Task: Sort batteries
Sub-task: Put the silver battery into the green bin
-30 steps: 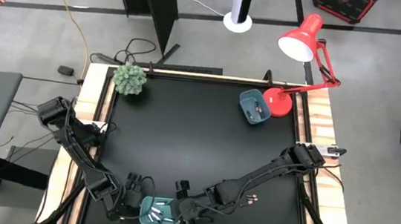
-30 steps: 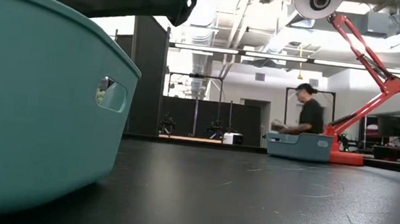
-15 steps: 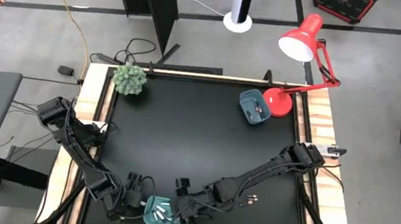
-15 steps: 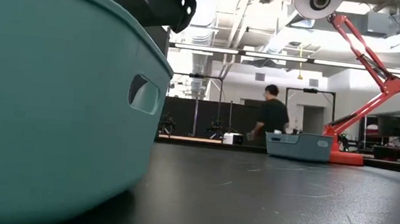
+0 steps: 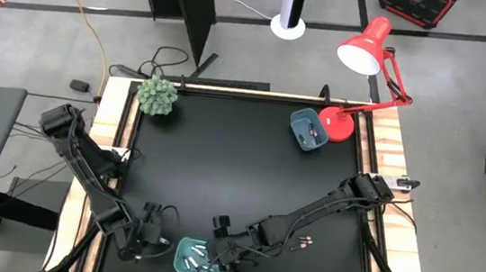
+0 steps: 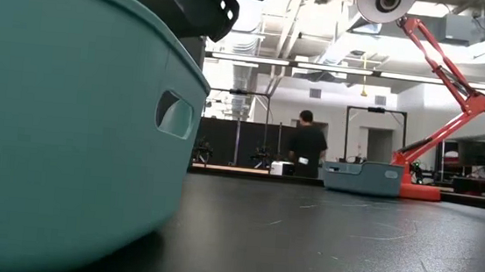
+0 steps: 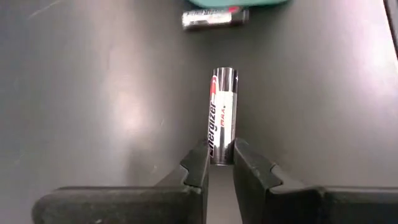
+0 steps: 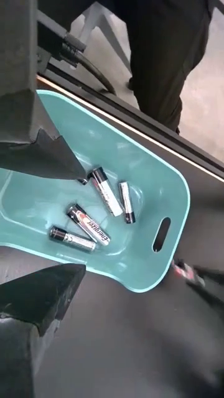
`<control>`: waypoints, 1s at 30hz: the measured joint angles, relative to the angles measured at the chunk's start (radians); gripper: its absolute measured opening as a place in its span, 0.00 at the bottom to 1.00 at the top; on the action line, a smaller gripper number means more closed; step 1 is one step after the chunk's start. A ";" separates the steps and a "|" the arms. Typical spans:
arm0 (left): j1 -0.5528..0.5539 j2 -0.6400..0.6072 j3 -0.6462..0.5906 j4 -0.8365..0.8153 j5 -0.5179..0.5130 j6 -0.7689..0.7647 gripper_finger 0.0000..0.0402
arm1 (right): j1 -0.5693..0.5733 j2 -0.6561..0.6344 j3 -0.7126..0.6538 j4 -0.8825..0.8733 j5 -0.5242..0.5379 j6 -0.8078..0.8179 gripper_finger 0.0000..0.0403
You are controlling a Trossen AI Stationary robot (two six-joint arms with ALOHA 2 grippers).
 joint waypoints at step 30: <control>0.223 -0.029 0.003 0.401 0.089 0.533 0.14 | 0.009 -0.129 -0.001 -0.121 0.114 -0.067 0.62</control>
